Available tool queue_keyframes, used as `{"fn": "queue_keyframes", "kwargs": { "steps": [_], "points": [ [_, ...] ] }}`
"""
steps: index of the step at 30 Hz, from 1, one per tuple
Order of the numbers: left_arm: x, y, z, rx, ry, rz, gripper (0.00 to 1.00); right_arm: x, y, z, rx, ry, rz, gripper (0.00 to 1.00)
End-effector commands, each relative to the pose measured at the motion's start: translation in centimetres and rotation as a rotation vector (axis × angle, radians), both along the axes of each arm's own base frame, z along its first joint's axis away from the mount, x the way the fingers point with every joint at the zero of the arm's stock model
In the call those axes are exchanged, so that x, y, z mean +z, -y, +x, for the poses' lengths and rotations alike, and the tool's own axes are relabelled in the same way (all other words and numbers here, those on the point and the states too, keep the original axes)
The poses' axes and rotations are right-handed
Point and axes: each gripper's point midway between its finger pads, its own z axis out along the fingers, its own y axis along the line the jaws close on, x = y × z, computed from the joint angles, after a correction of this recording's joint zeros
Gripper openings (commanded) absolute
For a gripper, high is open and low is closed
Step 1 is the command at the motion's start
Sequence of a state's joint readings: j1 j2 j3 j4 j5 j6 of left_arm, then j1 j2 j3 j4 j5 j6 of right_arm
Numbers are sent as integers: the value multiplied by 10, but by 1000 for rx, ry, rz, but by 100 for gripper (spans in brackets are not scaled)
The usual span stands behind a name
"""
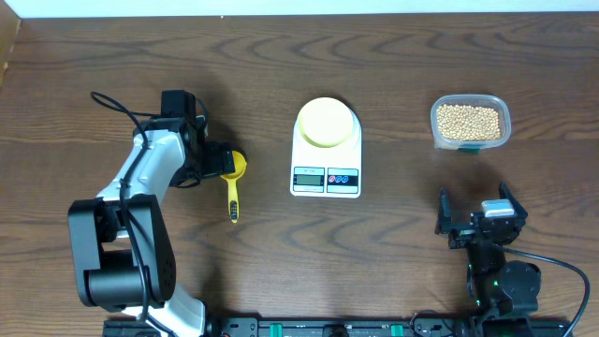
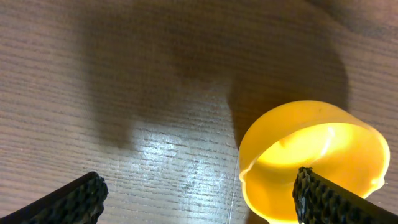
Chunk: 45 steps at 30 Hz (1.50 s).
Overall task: Scoop item into bowl and weigh 50g on scale
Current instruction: 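Close the left gripper on the yellow scoop's cup rim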
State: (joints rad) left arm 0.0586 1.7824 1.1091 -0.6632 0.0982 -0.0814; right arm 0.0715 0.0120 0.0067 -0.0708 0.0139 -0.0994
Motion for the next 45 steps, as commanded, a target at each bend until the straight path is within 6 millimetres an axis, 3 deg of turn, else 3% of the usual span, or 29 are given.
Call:
{"fn": "queue_keyframes", "kwargs": {
  "steps": [1,35,45],
  "points": [
    [-8,-4,-3,2,-17,12,98,0,-3,0,13,0,-6,99],
    [-40,-3,-15,2,-78,8,98,0,-3,0,13,0,-6,99],
    [-40,-3,-15,2,-78,8,98,0,-3,0,13,0,-6,99]
  ]
}}
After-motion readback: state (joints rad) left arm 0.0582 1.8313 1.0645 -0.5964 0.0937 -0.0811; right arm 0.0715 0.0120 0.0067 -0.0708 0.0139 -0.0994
